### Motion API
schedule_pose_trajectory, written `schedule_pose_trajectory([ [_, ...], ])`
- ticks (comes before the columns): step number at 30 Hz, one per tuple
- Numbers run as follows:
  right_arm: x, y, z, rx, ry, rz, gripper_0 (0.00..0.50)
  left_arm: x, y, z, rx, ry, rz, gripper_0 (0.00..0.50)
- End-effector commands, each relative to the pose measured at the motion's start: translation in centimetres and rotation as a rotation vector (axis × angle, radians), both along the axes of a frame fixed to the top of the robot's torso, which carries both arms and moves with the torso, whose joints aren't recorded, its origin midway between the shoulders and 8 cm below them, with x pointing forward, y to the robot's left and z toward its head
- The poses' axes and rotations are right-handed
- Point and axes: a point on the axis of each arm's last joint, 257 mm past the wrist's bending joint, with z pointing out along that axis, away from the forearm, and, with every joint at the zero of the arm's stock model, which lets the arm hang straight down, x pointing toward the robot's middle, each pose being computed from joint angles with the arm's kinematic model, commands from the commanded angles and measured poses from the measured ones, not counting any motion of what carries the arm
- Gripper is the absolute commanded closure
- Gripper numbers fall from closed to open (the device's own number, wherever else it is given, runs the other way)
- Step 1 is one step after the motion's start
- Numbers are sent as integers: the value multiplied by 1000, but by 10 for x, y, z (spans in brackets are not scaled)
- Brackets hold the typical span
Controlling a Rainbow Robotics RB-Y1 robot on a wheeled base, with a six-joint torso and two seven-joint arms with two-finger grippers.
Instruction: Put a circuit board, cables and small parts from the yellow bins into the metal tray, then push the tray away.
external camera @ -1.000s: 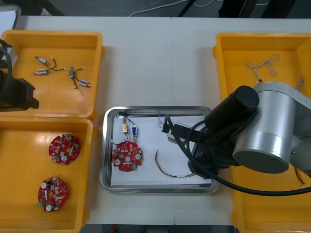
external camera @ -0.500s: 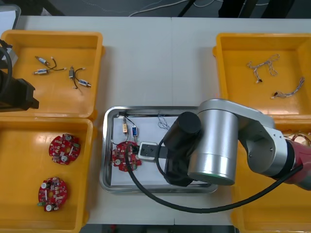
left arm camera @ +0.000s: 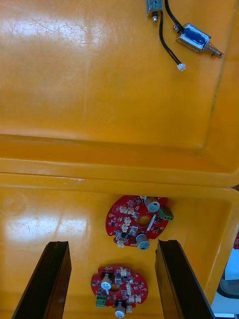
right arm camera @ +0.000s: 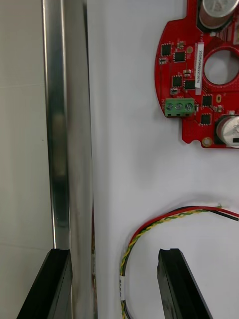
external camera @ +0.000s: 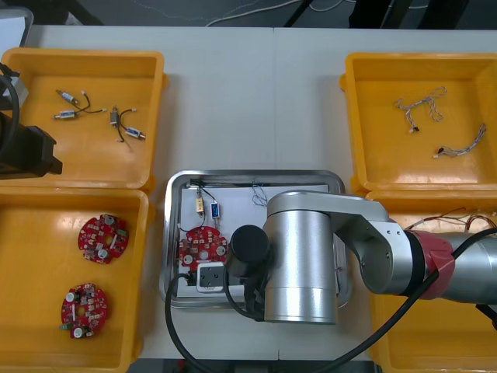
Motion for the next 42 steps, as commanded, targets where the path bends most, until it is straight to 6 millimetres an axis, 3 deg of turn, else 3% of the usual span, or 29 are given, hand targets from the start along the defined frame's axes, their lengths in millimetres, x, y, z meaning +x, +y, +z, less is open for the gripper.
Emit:
schedule_pose_trajectory([
  [1,-10,21,4,12,-16,61,0,-3,19,15,74,-30,-26,0],
  [15,-18,11,-21,-45,-15,42,0,-3,19,15,74,-30,-26,0],
  [42,-26,25,-39,-49,22,-3,0,-3,19,15,74,-30,-26,0],
])
